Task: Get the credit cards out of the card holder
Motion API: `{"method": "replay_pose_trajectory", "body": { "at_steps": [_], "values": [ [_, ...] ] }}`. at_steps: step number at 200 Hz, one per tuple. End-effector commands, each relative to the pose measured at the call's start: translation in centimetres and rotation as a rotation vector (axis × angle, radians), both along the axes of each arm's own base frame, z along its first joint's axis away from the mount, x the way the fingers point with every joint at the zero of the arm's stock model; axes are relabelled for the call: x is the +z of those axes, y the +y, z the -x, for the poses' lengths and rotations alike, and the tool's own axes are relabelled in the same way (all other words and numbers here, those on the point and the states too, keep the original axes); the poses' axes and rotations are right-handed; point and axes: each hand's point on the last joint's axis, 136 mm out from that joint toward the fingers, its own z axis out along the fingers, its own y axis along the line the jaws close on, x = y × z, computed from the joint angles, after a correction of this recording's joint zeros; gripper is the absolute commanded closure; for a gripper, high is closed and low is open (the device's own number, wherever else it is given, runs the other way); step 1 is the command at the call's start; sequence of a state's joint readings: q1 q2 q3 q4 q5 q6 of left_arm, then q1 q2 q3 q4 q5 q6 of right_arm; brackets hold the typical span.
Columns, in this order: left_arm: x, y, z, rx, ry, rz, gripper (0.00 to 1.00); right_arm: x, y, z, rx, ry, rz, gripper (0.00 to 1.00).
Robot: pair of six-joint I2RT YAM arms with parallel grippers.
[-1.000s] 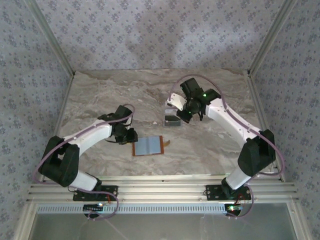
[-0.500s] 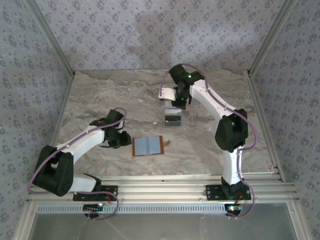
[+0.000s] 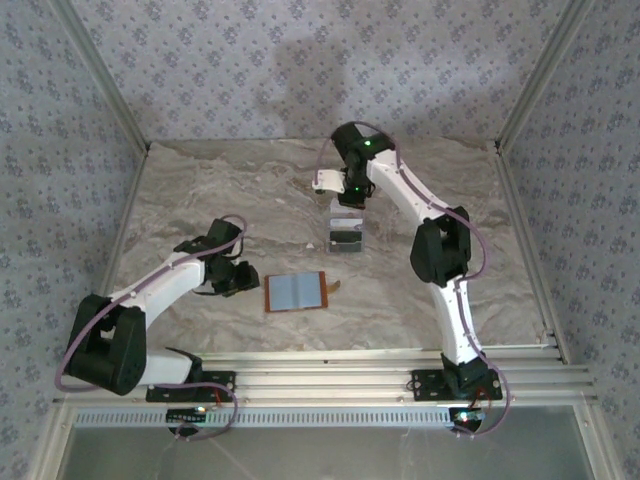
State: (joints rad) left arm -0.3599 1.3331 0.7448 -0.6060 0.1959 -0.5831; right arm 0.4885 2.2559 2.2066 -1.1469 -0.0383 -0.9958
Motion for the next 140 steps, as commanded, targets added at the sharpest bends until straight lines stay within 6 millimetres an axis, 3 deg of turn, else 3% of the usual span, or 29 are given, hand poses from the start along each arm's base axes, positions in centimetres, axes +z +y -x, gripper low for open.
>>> {"method": "replay_pose_trajectory", "body": {
  "at_steps": [1,39,66,113,140],
  "values": [
    [0.0,0.0,0.2,-0.013,0.011,0.010,0.64,-1.3,-1.2,0.4,0.150,0.027,0.094,1.00],
    [0.0,-0.1,0.1,-0.021,0.020,0.010,0.64,-3.3,-1.5,0.9,0.158,0.080,0.131,1.00],
    [0.0,0.0,0.2,-0.021,0.024,0.010,0.66,-3.4,-1.0,0.4,0.159,0.055,0.128,0.83],
    [0.5,0.0,0.0,-0.018,0.011,0.011,0.66,0.3,-0.9,-2.8,0.085,-0.138,0.110,0.75],
    [0.7,0.1,-0.2,-0.018,0.000,0.014,0.66,2.8,-1.0,-3.4,0.051,-0.234,0.101,0.72]
  ]
}}
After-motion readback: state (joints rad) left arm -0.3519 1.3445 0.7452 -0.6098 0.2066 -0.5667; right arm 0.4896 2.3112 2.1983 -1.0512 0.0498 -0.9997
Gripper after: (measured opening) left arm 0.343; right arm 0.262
